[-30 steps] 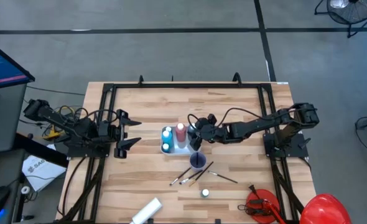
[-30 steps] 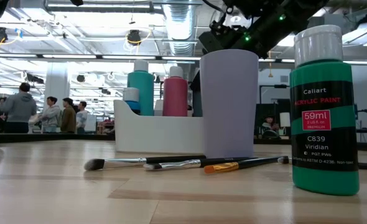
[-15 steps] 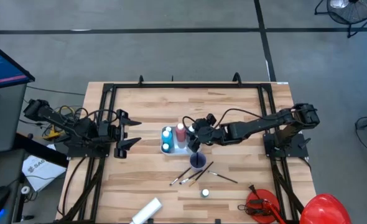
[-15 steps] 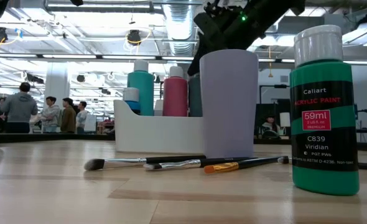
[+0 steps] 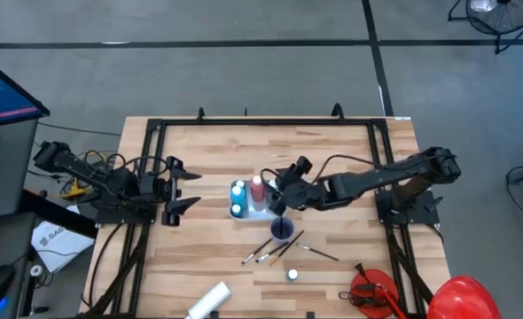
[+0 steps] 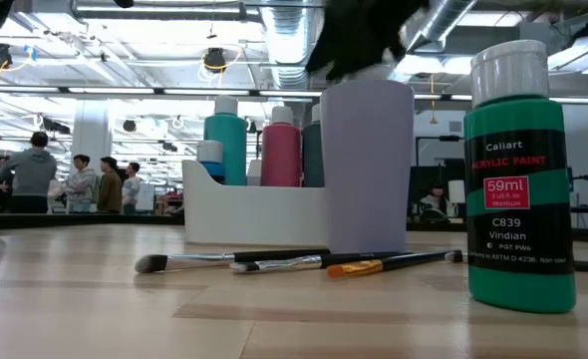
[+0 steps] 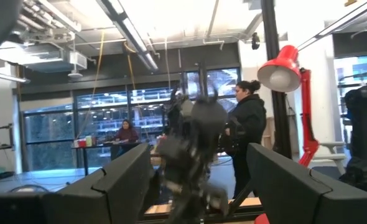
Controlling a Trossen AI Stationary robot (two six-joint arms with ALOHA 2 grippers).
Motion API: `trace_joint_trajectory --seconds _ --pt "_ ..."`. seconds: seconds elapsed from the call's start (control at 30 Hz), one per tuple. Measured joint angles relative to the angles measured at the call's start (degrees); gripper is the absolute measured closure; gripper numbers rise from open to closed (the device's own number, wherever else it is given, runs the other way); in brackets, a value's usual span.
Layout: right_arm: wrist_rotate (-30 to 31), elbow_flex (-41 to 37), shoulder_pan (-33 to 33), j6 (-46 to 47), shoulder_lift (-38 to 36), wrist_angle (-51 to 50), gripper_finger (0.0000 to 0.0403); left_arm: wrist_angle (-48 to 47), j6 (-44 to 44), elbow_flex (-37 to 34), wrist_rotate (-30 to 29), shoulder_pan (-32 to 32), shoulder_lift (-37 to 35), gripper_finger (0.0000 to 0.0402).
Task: Pick & Place Paint Supplies
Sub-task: Put the silver paintbrush into the blue cup
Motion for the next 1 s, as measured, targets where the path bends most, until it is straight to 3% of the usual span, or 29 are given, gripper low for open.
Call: trace_joint_trajectory --seconds 0.17,0.4,0.47,0.63,0.7,1.0 --pt "0.18 4.15 3.74 -9.4 -1.98 1.49 0.0156 0.14 -0.03 0.04 0.27 0.0 0.0 0.014" --pt "-1.11 7.01 8.06 -10.75 -1.54 4.51 0.0159 0.32 -0.22 0.07 0.29 0.0 0.0 0.014" --pt "-5.41 7.07 9.35 -10.73 -0.64 6.91 0.0159 0.48 -0.24 0.07 0.29 0.0 0.02 0.014" --pt "-30.65 6.97 11.55 -18.95 4.2 15.57 0.0159 1.02 -0.26 1.0 0.31 0.0 -0.35 0.014" --pt "-36.45 7.08 11.67 -20.82 7.25 19.51 0.0159 -0.44 -1.55 1.37 0.31 -0.49 -0.47 0.014" --pt "-36.68 6.97 10.41 -19.66 14.72 22.68 0.0159 -21.27 -16.13 1.29 0.46 -7.82 1.4 0.014"
